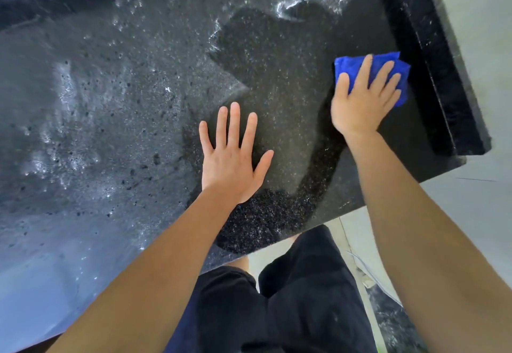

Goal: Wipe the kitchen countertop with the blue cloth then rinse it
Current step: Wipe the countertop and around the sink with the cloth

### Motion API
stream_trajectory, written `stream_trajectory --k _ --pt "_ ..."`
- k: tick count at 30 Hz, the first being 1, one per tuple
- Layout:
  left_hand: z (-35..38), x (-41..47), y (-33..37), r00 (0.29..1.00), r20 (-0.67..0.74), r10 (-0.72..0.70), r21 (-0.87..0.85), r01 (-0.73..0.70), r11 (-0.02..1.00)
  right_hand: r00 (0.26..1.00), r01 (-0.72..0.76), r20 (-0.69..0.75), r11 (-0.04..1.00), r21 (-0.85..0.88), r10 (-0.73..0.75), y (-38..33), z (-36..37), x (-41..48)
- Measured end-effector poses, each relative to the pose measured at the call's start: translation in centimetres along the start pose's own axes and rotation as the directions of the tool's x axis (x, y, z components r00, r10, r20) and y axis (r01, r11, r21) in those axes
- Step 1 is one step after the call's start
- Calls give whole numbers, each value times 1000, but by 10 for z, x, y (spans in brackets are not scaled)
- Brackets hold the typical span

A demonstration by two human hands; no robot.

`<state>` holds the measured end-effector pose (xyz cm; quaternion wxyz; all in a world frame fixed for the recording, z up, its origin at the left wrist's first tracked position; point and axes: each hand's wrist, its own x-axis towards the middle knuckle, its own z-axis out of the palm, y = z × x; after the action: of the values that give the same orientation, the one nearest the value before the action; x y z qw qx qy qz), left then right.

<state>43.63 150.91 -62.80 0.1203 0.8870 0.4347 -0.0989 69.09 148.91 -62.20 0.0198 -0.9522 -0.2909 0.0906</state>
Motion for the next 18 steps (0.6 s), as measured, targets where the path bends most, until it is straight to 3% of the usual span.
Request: stream_trajectory --k 2,5,9,14,18 --pt "0 0 0 1000 -4 -3 10 3 1000 999 38 6 999 16 -39 -27 2 3" --pt "-1 0 1 1000 -1 -17 23 17 1000 974 219 51 976 10 -219 -71 3 16" --pt "-1 0 2 999 8 -45 59 44 997 871 486 84 874 -6 -484 -109 8 30" --pt "-2 0 6 997 -45 -64 13 65 998 672 737 150 675 -35 -725 -39 -5 48" --pt "-16 26 27 983 -152 -103 -66 94 993 673 734 176 678 -41 -718 42 -18 69"
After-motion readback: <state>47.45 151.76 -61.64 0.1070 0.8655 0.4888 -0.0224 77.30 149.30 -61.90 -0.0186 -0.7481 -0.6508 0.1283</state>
